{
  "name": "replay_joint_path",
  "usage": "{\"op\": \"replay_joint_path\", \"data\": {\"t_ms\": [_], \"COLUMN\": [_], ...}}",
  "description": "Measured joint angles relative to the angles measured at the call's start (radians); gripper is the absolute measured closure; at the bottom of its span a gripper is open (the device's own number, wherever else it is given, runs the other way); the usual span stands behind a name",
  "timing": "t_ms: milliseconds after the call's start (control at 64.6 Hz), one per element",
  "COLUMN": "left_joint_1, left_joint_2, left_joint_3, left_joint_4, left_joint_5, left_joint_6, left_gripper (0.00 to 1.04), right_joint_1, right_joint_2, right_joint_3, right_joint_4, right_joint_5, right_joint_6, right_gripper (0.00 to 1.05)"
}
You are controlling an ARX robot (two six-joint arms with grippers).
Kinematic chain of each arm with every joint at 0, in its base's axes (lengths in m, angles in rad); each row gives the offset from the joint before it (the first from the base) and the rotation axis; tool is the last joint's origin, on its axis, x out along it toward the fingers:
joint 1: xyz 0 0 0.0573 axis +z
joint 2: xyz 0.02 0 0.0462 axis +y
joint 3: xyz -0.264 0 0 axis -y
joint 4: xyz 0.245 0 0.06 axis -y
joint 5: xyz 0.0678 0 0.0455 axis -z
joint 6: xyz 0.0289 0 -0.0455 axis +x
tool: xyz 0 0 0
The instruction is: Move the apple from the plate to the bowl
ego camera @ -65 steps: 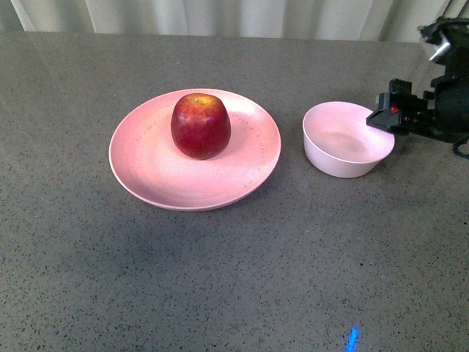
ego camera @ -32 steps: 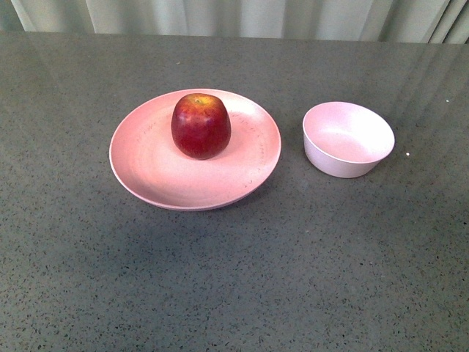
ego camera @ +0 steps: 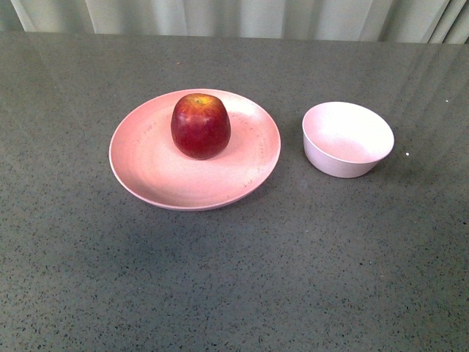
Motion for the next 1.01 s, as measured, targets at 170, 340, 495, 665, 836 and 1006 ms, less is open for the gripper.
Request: {"op": "replay_joint_path", "data": {"t_ms": [170, 340, 495, 665, 836, 1006], "left_joint_1": [0.0, 0.0, 0.0, 0.0, 0.0, 0.0], "left_joint_2": [0.0, 0.0, 0.0, 0.0, 0.0, 0.0], "left_joint_3": [0.0, 0.0, 0.0, 0.0, 0.0, 0.0], "left_joint_4": [0.0, 0.0, 0.0, 0.0, 0.0, 0.0], "left_joint_5": [0.0, 0.0, 0.0, 0.0, 0.0, 0.0], "left_joint_6": [0.0, 0.0, 0.0, 0.0, 0.0, 0.0], "left_gripper": [0.09, 0.09, 0.09, 0.09, 0.09, 0.09], "right_joint_1": [0.0, 0.0, 0.0, 0.0, 0.0, 0.0], "right_joint_2": [-0.061, -0.181, -0.303, -0.437, -0.56, -0.677], "right_joint_3": [-0.077, -0.126, -0.15, -0.158, -0.159, -0.159], "right_joint_4": [0.026, -0.061, -0.158, -0.271, -0.38, -0.49], "right_joint_5": [0.0, 0.0, 0.0, 0.001, 0.001, 0.001], "right_joint_6": [0.0, 0.0, 0.0, 0.0, 0.0, 0.0], "right_gripper": [1.03, 1.03, 1.03, 1.03, 1.03, 1.03]}}
